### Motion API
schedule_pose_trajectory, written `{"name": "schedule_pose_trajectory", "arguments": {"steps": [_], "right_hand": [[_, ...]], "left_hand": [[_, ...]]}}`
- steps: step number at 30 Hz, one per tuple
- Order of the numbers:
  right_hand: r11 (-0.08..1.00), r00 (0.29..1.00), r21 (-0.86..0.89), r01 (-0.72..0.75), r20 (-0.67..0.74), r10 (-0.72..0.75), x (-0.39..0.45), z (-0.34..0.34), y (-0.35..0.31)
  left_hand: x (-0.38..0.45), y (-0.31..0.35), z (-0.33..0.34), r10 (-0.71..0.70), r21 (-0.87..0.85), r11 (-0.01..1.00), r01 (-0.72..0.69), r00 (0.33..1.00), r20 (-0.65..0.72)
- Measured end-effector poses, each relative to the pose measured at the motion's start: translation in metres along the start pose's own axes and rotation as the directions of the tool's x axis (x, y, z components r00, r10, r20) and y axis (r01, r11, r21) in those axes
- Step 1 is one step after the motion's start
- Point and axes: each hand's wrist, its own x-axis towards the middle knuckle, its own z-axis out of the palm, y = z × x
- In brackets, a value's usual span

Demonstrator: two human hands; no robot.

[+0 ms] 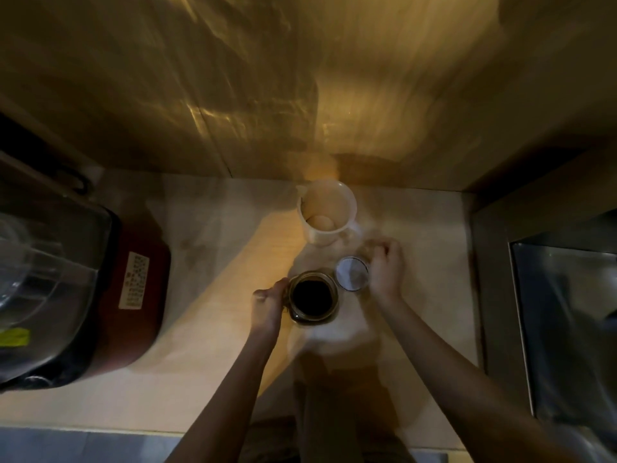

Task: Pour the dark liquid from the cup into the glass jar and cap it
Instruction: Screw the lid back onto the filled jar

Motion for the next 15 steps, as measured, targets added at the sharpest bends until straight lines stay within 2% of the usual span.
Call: {"name": "schedule_pose_trajectory", "arguments": {"steps": [2, 4, 6, 12, 15], "right_hand": [[0.982, 0.983, -0.180, 0.062, 0.184, -0.029, -0.010, -0.003, 0.019], [0.902, 0.934, -0.365, 0.229, 0.345, -0.098, -0.017, -0.004, 0.030], [0.815, 0.898, -0.469, 0.339, 0.421, -0.132, -0.019, -0.001, 0.032], [0.743, 0.902, -0.542, 0.392, 0.387, -0.194, -0.021, 0.002, 0.025], [0.772, 0.886, -0.497, 0.396, 0.428, -0.179, -0.023, -0.008, 0.021]], "left_hand": [[-0.001, -0.002, -0.002, 0.019, 0.015, 1.000, -0.019, 0.999, 0.028], [-0.004, -0.005, -0.004, 0.045, 0.035, 0.998, -0.047, 0.998, 0.054], [-0.006, -0.006, -0.005, 0.072, 0.042, 0.996, -0.075, 0.995, 0.066], [-0.009, -0.005, -0.009, 0.118, 0.096, 0.987, -0.127, 0.989, 0.092], [-0.010, -0.004, -0.012, 0.121, 0.164, 0.977, -0.134, 0.989, 0.082]]}}
